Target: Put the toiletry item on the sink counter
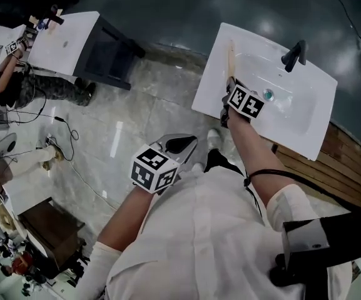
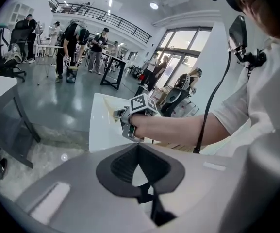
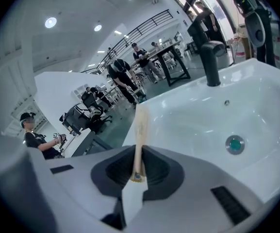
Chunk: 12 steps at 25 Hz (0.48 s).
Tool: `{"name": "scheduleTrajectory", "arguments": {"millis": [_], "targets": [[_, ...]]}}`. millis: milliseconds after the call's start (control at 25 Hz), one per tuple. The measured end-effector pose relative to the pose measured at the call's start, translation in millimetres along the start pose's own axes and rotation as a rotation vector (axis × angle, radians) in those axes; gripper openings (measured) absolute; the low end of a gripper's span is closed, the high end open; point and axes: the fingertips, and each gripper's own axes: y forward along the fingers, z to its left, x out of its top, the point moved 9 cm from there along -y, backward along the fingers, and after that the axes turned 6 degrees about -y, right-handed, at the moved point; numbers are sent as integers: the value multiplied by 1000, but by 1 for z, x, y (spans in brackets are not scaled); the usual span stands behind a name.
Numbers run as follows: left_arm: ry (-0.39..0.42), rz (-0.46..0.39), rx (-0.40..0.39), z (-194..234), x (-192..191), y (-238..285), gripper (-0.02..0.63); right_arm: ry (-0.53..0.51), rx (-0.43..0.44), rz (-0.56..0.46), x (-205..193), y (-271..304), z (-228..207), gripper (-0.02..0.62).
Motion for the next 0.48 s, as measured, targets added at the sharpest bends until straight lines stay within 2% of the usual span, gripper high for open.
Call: {"name": "scheduleTrajectory", "arguments": {"millis": [200,480], "targets": [[-33,2,19,7,6,0,6,97,-15,3,-1,23,2,26],[-66,0,31,16,7,5,6,153,-2,20,-4,41,9,26]]}}
